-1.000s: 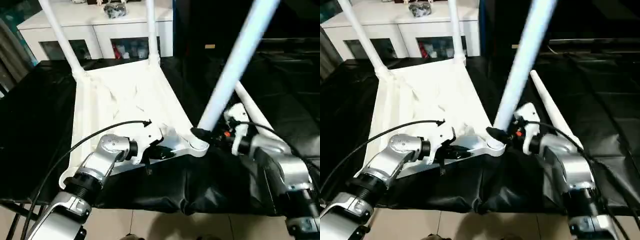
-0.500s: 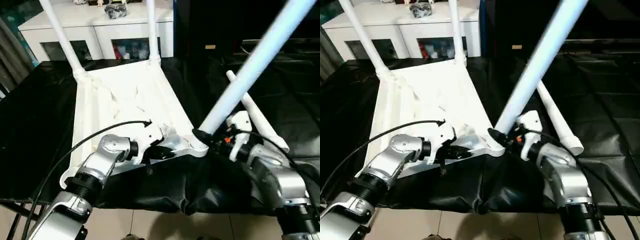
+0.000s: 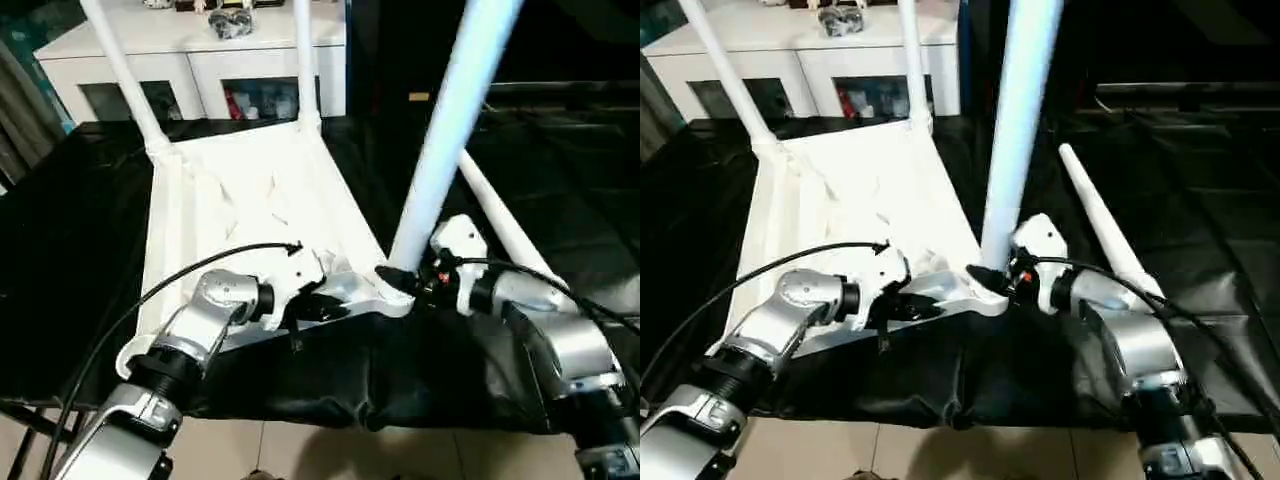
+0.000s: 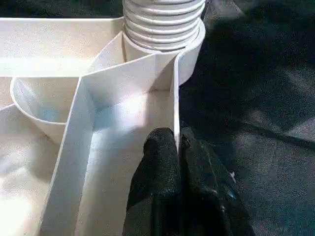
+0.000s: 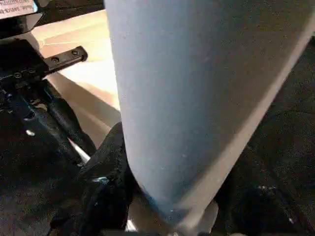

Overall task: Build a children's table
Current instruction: Insert table leg to table base

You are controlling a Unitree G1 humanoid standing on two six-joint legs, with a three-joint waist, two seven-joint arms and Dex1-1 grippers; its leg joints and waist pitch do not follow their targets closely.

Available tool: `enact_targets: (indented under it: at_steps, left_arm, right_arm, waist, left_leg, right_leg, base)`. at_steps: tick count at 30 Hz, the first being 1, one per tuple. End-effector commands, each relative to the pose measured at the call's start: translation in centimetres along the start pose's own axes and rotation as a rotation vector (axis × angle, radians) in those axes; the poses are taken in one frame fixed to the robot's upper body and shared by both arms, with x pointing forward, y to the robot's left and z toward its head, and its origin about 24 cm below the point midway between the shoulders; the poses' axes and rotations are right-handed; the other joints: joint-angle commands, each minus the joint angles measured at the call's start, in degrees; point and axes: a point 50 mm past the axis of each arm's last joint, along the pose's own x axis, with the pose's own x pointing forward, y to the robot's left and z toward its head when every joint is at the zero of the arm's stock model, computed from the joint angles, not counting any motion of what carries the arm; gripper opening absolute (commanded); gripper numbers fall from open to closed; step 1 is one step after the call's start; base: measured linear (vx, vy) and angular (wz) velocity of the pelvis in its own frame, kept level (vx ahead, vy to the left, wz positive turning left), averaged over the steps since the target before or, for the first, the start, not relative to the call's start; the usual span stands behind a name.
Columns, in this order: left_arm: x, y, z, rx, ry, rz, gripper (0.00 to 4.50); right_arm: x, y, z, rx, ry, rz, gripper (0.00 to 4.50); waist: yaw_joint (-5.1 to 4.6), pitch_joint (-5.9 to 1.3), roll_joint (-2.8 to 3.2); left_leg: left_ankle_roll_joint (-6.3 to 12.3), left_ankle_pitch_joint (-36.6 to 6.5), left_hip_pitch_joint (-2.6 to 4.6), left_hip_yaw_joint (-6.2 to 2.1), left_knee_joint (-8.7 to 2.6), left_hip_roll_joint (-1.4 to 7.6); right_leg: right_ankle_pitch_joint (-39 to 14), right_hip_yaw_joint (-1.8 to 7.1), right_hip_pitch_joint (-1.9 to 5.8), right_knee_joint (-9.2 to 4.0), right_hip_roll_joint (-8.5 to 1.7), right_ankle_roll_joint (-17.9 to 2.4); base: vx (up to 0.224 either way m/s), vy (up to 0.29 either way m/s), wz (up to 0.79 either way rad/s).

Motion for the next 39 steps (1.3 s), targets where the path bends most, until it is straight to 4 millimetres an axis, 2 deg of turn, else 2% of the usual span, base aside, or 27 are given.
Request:
enact_targets:
  at_steps: [1, 2, 5, 6, 10, 21, 28, 31, 33, 34, 35, 36, 37, 38, 39]
  left_arm:
    - [-0.1, -0.1, 0.9, 0.018, -0.061, 0.001, 0.00]
    - [-0.2, -0.1, 0.9, 0.020, -0.061, -0.004, 0.00]
    - [-0.2, -0.1, 0.9, 0.027, -0.063, -0.021, 0.00]
    - [-0.4, -0.2, 1.0, 0.036, -0.067, -0.045, 0.00]
    - [-0.5, -0.5, 1.2, 0.058, -0.070, -0.092, 0.00]
    - [-1.2, -1.1, 0.9, 0.092, -0.030, -0.215, 0.00]
    - [-1.1, -0.5, 1.1, 0.078, -0.037, -0.155, 0.00]
    - [-0.6, 0.3, 1.6, 0.056, -0.062, -0.051, 0.00]
    - [-0.3, 1.0, 2.1, 0.039, -0.076, 0.024, 0.00]
    - [0.0, 1.5, 2.7, 0.024, -0.088, 0.088, 0.00]
    - [0.2, 1.8, 3.1, 0.016, -0.093, 0.121, 0.00]
    - [0.2, 1.8, 3.1, 0.016, -0.093, 0.121, 0.00]
    - [0.7, 2.5, 3.9, -0.007, -0.104, 0.210, 0.00]
    - [1.0, 2.9, 4.6, -0.026, -0.114, 0.281, 0.00]
    - [1.4, 3.1, 5.2, -0.046, -0.128, 0.337, 0.00]
  right_arm:
    - [0.8, 1.6, -2.9, 0.068, 0.129, 0.108, 1.91]
    - [0.7, 1.6, -2.8, 0.071, 0.117, 0.132, 1.91]
    - [0.6, 1.6, -2.9, 0.066, 0.110, 0.165, 1.91]
    - [0.4, 1.9, -3.1, 0.059, 0.109, 0.207, 1.91]
    - [0.2, 2.3, -3.3, 0.052, 0.105, 0.275, 1.91]
    - [-0.3, 3.8, -4.7, 0.044, 0.142, 0.417, 1.91]
    - [-0.1, 3.8, -4.9, 0.057, 0.145, 0.417, 1.91]
    - [0.7, 2.4, -4.8, 0.070, 0.125, 0.262, 1.91]
    - [1.3, 1.2, -4.8, 0.089, 0.123, 0.134, 1.91]
    - [1.9, 0.2, -4.8, 0.124, 0.121, 0.021, 1.91]
    - [2.2, -0.3, -4.8, 0.147, 0.121, -0.035, 1.91]
    - [2.2, -0.3, -4.8, 0.147, 0.121, -0.035, 1.91]
    - [2.9, -1.0, -4.7, 0.199, 0.108, -0.127, 1.91]
    - [3.5, -1.2, -4.6, 0.220, 0.100, -0.178, 1.91]
    - [3.9, -1.4, -4.6, 0.239, 0.095, -0.225, 1.91]
  waist:
    - [0.02, -2.97, -1.92]
    - [0.05, -3.01, -1.78]
    - [0.11, -2.98, -1.86]
    - [0.16, -3.01, -1.55]
    - [0.28, -3.05, -1.46]
    - [0.72, -3.17, -1.09]
    - [0.83, -3.16, -1.31]
    - [0.49, -2.67, -1.34]
    - [-0.32, -2.07, -1.63]
    - [-0.32, -2.07, -1.63]
    - [-1.61, -1.53, -1.44]
    - [-2.06, -1.48, -1.29]
    - [-2.98, -1.37, -0.64]
    - [-4.04, -0.58, 0.82]
    - [-2.71, -0.73, 2.09]
  left_leg:
    - [2.82, -18.3, 0.89, -1.53, -4.46, 2.58]
    - [2.81, -18.3, 1.00, -1.50, -4.39, 2.56]
    - [2.87, -18.5, 0.96, -1.52, -4.44, 2.60]
    - [2.84, -18.7, 0.93, -1.55, -4.48, 2.60]
    - [2.85, -19.1, 0.94, -1.60, -4.60, 2.79]
    - [2.37, -19.6, 1.03, -1.53, -4.82, 3.01]
    - [2.22, -19.8, 1.06, -1.47, -4.80, 2.99]
    - [1.07, -23.4, 1.47, -1.59, -4.94, 2.88]
    - [-0.52, -28.3, 2.17, -2.02, -4.64, 2.34]
    - [-0.52, -28.3, 2.17, -2.02, -4.64, 2.34]
    - [-1.76, -32.0, 3.05, -2.45, -3.87, 1.71]
    - [-2.01, -33.7, 3.68, -2.72, -3.45, 1.56]
    - [-1.70, -36.4, 4.24, -3.06, -3.33, 1.63]
    - [-2.02, -44.9, 2.92, -4.42, -6.43, 3.56]
    - [-3.46, -50.0, -1.30, -5.31, -10.32, 5.69]
  right_leg:
    - [-28.0, 1.89, 1.91, -5.00, -3.08, -8.1]
    - [-27.8, 1.93, 1.82, -4.97, -3.11, -8.3]
    - [-28.0, 1.93, 1.88, -5.02, -3.11, -8.2]
    - [-27.9, 1.91, 1.93, -5.07, -3.13, -8.2]
    - [-26.4, 1.97, 1.94, -4.85, -3.09, -8.9]
    - [-21.1, 2.04, 2.23, -4.22, -3.07, -11.8]
    - [-21.3, 2.08, 2.25, -4.24, -3.09, -11.9]
    - [-27.1, 1.92, 1.74, -4.82, -3.14, -10.7]
    - [-37.8, 1.23, 1.20, -6.06, -3.24, -7.1]
    - [-37.8, 1.23, 1.20, -6.06, -3.24, -7.1]
    - [-45.8, -0.45, 0.34, -7.54, -2.98, -3.3]
    - [-47.4, -1.49, 0.12, -8.36, -2.86, -1.9]
    - [-46.3, -3.81, 0.74, -9.67, -2.32, 0.1]
    - [-37.6, -6.34, 3.46, -7.63, -1.23, -0.3]
    - [-24.7, -3.91, 8.13, 3.06, -1.45, -3.1]
  base:
    - [0.000, 0.000, 0.00]
    - [0.000, 0.000, 0.00]
    - [0.000, 0.000, 0.00]
    - [0.000, 0.000, 0.00]
    - [0.000, 0.000, 0.00]
    - [0.000, 0.000, 0.00]
    - [0.000, 0.000, 0.00]
    - [0.000, 0.000, 0.00]
    - [-0.031, 0.001, -0.03]
    - [-0.062, 0.002, -0.06]
    - [-0.097, 0.009, -0.10]
    - [-0.113, 0.020, -0.10]
    - [-0.113, 0.020, -0.10]
    - [-0.056, 0.043, -0.13]
    - [-0.101, 0.031, -0.02]
